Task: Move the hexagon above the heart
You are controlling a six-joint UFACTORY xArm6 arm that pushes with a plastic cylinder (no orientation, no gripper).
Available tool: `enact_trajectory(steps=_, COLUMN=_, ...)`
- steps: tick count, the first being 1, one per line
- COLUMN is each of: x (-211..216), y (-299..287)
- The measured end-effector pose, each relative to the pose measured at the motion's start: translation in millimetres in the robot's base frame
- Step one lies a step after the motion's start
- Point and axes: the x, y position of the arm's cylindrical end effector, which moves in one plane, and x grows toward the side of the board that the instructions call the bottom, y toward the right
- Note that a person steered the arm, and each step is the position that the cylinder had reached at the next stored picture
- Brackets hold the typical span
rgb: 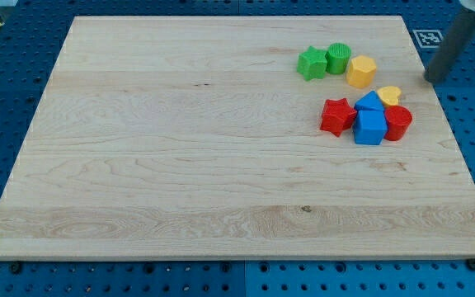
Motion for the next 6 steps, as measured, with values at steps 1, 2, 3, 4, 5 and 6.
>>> enact_trajectory(steps=1, x=-25.6, y=-48.7)
enact_trajectory(steps=2, x=-27.5, y=-105.7)
enact_trajectory(steps=3, x=-27.8, y=-130.7)
enact_trajectory(steps=4, x=-21.6, y=-112.5)
enact_trajectory(steps=5, x=-14.3, y=-69.0)
enact_trajectory(steps=6, x=-4.7, y=-48.6)
